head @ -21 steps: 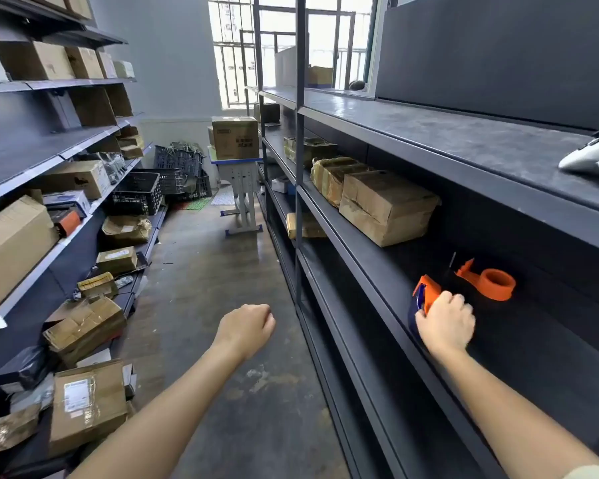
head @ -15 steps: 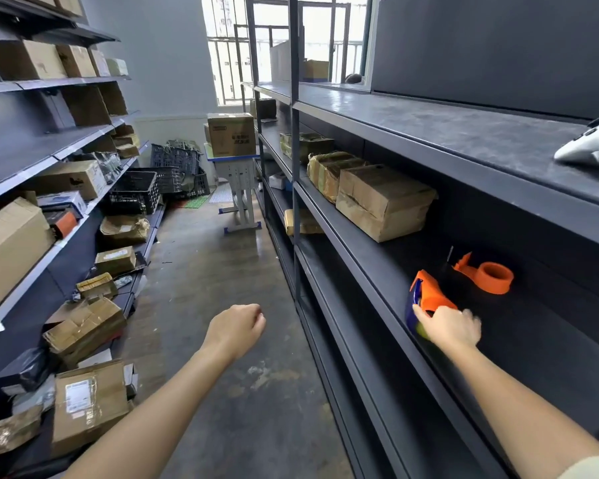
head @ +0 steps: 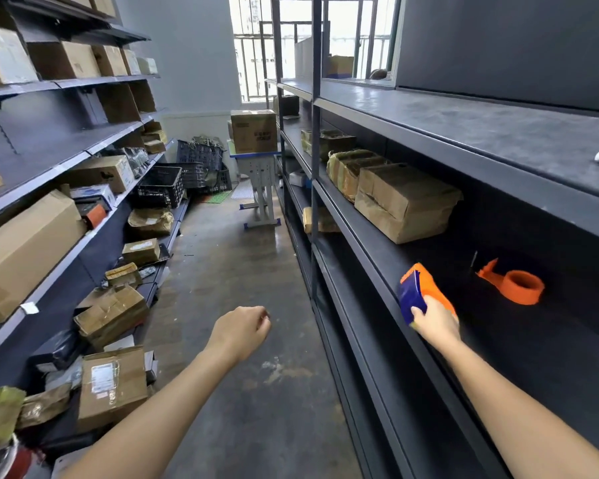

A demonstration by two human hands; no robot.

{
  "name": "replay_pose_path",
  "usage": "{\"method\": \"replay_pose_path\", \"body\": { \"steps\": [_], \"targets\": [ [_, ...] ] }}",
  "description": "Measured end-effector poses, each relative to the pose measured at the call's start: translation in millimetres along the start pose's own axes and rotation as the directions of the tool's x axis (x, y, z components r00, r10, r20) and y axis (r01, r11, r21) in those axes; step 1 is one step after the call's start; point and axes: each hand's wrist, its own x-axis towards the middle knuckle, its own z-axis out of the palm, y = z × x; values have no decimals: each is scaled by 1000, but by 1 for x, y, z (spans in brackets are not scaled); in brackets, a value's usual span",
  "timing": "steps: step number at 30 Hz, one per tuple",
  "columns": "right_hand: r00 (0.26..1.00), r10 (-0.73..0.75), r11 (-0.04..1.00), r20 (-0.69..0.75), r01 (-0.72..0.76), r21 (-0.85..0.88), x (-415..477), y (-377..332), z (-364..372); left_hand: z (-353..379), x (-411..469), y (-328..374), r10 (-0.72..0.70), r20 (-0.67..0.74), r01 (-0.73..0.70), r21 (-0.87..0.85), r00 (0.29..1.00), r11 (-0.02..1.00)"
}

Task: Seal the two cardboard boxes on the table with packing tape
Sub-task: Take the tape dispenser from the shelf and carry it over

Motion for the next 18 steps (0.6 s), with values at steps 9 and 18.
{"method": "replay_pose_path", "body": {
  "steps": [9,18],
  "targets": [
    [892,-404,620,205,102,778,-59,-135,6,-4,3,16,-91,-4,87,-264,996,961],
    [733,-552,525,397,-64,849,-98,-197,65,-15,-2,-6,-387,150,326,-836,910,442]
  ]
}}
